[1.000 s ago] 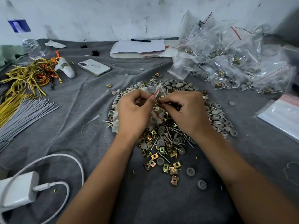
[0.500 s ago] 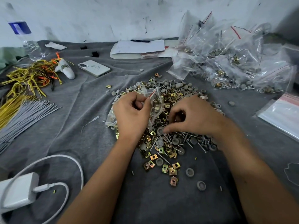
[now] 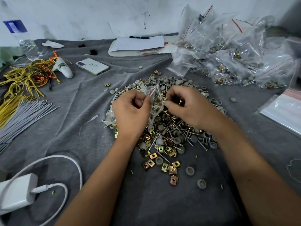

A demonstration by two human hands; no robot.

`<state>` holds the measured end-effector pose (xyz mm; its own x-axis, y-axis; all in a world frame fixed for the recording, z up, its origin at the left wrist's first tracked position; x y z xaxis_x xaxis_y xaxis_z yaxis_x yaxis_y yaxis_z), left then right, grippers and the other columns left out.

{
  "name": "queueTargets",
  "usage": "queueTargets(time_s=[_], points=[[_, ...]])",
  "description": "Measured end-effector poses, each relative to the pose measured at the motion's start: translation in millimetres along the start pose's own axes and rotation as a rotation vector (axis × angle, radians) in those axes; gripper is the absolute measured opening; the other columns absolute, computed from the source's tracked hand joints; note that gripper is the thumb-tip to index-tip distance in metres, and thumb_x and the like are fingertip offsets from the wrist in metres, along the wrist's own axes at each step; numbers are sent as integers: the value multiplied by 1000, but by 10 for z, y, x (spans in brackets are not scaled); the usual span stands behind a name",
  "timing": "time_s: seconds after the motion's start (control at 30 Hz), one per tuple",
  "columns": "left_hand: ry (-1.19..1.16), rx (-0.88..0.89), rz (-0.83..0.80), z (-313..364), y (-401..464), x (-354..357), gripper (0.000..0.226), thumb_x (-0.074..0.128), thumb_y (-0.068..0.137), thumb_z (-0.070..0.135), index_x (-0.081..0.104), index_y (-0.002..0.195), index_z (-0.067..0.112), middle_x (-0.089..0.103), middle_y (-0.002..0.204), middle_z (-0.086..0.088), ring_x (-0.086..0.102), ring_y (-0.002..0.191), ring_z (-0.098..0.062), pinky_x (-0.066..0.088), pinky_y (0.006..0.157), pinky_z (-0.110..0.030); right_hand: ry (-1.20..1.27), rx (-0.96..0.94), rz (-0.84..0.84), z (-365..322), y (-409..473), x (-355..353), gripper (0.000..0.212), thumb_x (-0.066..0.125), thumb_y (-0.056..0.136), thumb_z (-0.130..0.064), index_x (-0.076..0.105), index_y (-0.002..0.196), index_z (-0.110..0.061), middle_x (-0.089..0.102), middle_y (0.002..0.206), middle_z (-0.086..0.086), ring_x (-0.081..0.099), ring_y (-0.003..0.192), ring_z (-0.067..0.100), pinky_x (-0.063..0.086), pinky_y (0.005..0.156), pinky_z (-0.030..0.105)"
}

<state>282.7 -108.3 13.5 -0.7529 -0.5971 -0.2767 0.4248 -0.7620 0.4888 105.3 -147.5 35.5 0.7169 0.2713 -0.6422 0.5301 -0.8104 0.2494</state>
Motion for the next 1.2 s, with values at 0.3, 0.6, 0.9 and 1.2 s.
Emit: queueTargets(time_s=[0.3,0.6,0.9,1.2], points=[[-3,33,-27,69,-22,34,13,75,84,14,70,72,15,57,59,6,51,53,-8,42,53,-28,75,-192,290,-119,-8,110,8,76,85,-2,73,90,-8,71,88,1,70,77,14,59,66,31],[-63,-60,101,18,11,-89,18,72,84,12,68,68,18,53,54,9,49,51,-7,43,53,-27,-341,-307,206,-213,28,218,16,80,85,-13,80,101,-11,66,105,3,55,105,19,45,92,31],[-55,-113,170,-45,41,-145,18,71,81,12,67,67,22,52,52,15,48,50,-2,40,53,-19,-517,-94,-337,-184,-66,338,51,70,61,-82,69,84,-36,49,90,-19,40,96,7,42,86,35],[-43,-115,163,-58,43,-117,16,71,83,12,68,68,18,52,53,12,47,51,-2,41,53,-20,-381,-170,-340,-239,-82,327,15,81,80,-48,78,89,-36,53,93,-13,42,99,11,35,95,42]])
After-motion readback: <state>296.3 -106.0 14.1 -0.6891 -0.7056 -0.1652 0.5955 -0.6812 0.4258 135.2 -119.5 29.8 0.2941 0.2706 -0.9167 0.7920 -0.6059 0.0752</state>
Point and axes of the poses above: each hand's wrist, its own y-axis towards the middle knuckle, its own x-axis out of the palm, z = x × y, the point moved 5 cm from there along y, towards the middle knuckle
